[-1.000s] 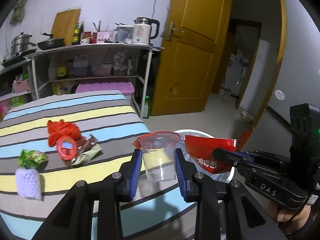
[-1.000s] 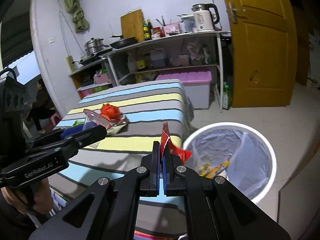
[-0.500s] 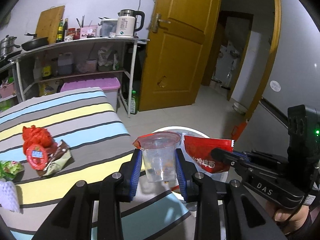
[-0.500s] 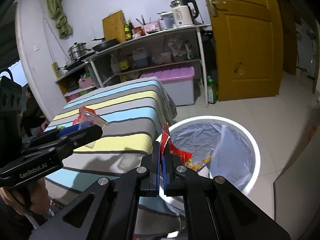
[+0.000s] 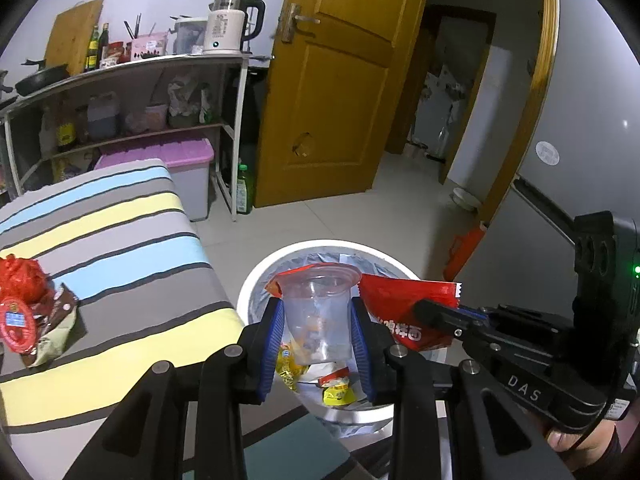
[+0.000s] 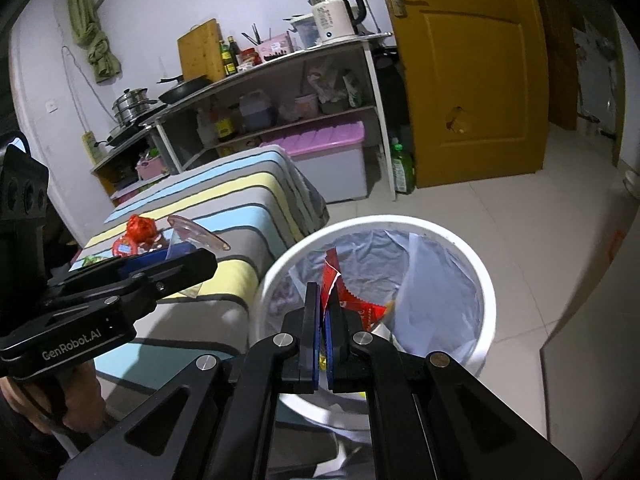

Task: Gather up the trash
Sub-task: 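Carry the cup and red bag over the bin and open both tools, then return both tools over the table toward the remaining trash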

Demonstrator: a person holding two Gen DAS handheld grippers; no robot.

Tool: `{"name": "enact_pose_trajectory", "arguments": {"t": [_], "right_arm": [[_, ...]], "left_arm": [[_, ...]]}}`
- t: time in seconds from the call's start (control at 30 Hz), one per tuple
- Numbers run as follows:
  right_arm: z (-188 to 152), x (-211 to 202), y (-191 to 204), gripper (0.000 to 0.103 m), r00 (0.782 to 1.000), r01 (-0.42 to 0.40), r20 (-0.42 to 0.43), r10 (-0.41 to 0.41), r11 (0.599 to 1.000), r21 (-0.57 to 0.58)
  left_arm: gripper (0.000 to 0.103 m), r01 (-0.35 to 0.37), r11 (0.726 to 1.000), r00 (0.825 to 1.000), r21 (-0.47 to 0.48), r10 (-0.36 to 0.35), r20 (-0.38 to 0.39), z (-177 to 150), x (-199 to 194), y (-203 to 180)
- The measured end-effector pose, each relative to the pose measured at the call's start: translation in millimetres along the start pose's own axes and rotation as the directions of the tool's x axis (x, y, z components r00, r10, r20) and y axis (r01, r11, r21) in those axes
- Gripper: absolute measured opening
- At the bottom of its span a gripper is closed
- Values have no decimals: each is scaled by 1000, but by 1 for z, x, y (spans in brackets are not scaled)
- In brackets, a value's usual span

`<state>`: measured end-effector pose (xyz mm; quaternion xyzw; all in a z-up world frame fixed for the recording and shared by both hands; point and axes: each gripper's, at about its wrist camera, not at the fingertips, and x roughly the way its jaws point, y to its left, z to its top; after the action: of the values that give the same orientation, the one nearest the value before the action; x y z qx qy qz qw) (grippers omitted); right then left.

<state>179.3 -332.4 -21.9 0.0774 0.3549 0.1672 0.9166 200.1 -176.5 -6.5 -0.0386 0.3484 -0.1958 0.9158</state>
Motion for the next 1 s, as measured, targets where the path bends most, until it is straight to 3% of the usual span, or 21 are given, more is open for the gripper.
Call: {"name": "enact_pose_trajectory", "arguments": {"t": [0.27,0.33,0.4,1.0], "right_arm": [[-2,11,-13,4,999,34,-21,-34,999,23],[-2,13,-15,16,999,42,-21,-41,999,25],[-3,14,-15,35,999,38,-18,-38,999,30],[3,-11,11,35,999,23,26,-22,1000,-18]], "left_arm": [[33,24,1000,999,-16,-25,-43,3,24,6],[33,30,999,998,-20,-31,-55,4,29,8],[34,39,999,997,-24,-41,-62,3,32,8],[35,16,999,1000,-32,-15,21,-2,-12,16]]}}
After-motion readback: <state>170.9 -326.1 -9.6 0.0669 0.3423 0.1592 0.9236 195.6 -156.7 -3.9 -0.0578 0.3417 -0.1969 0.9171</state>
